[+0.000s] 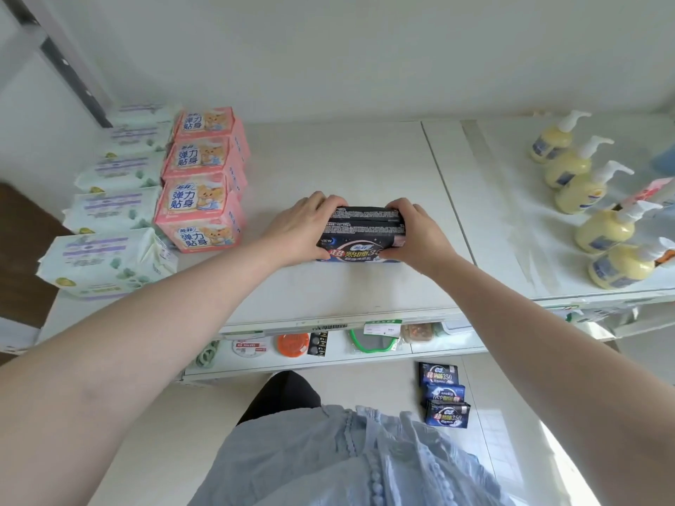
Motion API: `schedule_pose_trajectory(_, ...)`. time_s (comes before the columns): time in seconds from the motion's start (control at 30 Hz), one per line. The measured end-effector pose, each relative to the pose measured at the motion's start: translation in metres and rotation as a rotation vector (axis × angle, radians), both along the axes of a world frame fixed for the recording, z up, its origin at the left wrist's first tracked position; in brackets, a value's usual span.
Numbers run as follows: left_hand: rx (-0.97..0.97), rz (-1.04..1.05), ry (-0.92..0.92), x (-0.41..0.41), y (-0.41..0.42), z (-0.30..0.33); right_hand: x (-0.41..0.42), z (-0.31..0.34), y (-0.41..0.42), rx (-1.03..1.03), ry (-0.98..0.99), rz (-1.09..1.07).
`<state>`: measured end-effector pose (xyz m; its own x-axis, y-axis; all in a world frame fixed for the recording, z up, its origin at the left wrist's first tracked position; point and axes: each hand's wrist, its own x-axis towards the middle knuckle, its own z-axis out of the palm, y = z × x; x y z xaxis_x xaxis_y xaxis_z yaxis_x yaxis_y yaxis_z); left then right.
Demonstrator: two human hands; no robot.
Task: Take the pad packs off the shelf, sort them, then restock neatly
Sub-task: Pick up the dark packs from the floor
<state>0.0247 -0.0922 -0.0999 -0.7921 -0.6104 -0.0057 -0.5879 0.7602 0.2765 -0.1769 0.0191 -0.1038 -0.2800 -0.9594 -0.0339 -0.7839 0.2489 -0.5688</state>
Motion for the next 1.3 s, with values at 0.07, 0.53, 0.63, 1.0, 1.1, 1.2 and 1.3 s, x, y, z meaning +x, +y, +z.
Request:
schedule_pose_trajectory(0.07,-0.013,-0.001,0.017,0.001,0.0,0.003,0.001,-0.001,-0.002,-0.024,-0.001,-0.017)
schedule_pose_trajectory(0.53,-0.155,0.043,-0.051,0.035,-0.109,0.052,0.029,0.035,-0.134,-0.068,-0.032,0.045)
schedule_pose_trajectory(0.63,-0.146,0.08,-0.065,0.048,-0.133,0.051,0.044,0.035,-0.166,-0.069,-0.005,0.091)
schedule_pose_trajectory(1.0,-0.154,0.207,-0.432,0.053,-0.143,0.018,0.073,-0.005,-0.194,-0.051,-0.089,0.036)
schedule_pose_trajectory(1.1,-0.146,0.215,-0.452,0.052,-0.146,0.02,0.074,-0.008,-0.194,-0.028,-0.104,0.028)
schedule_pose_trajectory(1.2,-0.14,0.189,-0.434,0.051,-0.146,0.024,0.075,-0.004,-0.19,-0.027,-0.095,0.019)
schedule_pose_trajectory(1.3,-0.139,0.154,-0.395,0.047,-0.141,0.029,0.071,0.004,-0.186,-0.022,-0.093,-0.003)
